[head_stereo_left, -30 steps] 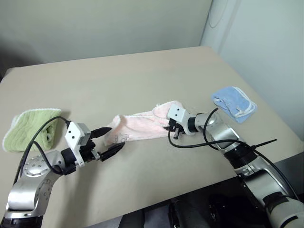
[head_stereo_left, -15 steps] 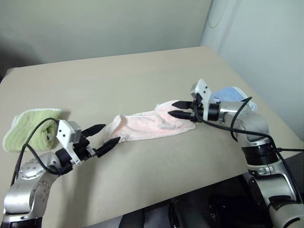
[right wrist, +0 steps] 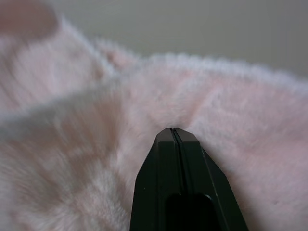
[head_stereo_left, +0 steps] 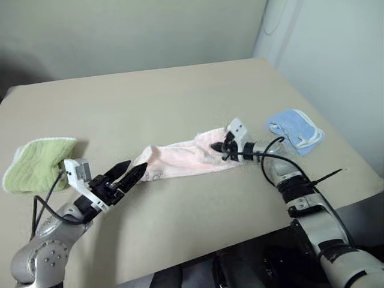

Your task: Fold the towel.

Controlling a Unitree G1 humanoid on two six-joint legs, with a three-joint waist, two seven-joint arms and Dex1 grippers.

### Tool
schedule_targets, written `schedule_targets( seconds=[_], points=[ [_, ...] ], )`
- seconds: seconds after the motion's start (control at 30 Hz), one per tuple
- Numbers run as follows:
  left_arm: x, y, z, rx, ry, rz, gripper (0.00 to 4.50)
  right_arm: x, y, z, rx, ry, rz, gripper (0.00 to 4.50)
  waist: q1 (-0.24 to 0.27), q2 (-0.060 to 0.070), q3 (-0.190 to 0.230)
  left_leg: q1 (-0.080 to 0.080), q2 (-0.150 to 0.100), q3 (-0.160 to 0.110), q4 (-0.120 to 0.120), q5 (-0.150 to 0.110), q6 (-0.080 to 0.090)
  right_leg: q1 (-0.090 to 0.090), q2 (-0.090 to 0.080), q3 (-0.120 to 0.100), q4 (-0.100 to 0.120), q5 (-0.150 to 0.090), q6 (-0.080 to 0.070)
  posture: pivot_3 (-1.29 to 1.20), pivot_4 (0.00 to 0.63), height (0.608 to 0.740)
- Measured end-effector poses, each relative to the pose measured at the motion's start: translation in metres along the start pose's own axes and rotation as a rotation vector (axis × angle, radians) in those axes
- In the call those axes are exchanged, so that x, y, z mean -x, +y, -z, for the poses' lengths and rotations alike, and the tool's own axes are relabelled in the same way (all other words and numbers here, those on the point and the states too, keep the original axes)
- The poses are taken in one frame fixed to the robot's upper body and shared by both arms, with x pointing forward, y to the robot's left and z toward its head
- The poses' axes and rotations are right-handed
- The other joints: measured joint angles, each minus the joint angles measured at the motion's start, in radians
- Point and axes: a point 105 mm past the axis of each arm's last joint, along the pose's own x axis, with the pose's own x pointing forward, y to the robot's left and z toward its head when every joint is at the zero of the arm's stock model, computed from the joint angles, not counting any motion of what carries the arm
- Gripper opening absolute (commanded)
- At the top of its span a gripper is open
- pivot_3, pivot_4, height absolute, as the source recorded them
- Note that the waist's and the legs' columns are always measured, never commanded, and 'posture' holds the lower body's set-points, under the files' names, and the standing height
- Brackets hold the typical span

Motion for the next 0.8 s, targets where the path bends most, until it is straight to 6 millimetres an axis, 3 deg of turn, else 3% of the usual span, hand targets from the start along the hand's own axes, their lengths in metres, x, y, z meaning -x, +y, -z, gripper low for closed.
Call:
schedule_targets(
  seconds=[0.1,0.33,0.47,0.6,0.8],
  points=[
    [0.006,0.0,0.002,0.097,-0.046,-0.051,4.5,-0.003,-0.004,0.005,0.048,0.007,0.015,0.03,0.0,0.0,0.0,0.006,0.0,0.0,0.0,0.0,0.0,0.007,0.0,0.0,-0.001,0.0,0.0,0.0,0.15,0.74],
    [0.022,0.005,0.043,0.333,-0.013,-0.262,4.5,0.0,-0.008,0.006,0.052,-0.045,0.03,0.03,0.006,0.0,0.0,0.012,-0.001,0.002,0.002,-0.001,0.001,0.016,-0.001,0.001,-0.005,-0.006,-0.01,0.0,0.15,0.74],
    [0.018,0.006,0.044,0.418,-0.028,-0.314,4.5,0.007,-0.009,-0.012,0.06,-0.115,0.029,0.03,0.006,0.0,0.0,0.012,-0.001,0.003,0.002,0.0,-0.002,0.014,-0.001,0.001,-0.004,-0.006,-0.009,0.0,0.15,0.74],
    [-0.001,0.014,0.045,0.466,0.0,-0.37,4.5,0.017,-0.017,-0.04,0.053,-0.218,0.049,0.03,0.009,0.001,0.001,0.012,-0.001,0.003,0.001,0.001,-0.003,0.013,0.0,0.001,-0.004,-0.001,-0.002,0.0,0.15,0.74],
    [-0.029,0.028,0.039,0.53,0.008,-0.376,4.5,0.023,-0.015,-0.072,0.076,-0.318,0.044,0.03,0.024,0.003,0.001,0.014,-0.002,0.002,0.001,0.002,-0.003,0.016,-0.001,0.0,-0.003,-0.003,-0.006,0.0,0.15,0.74]
  ],
)
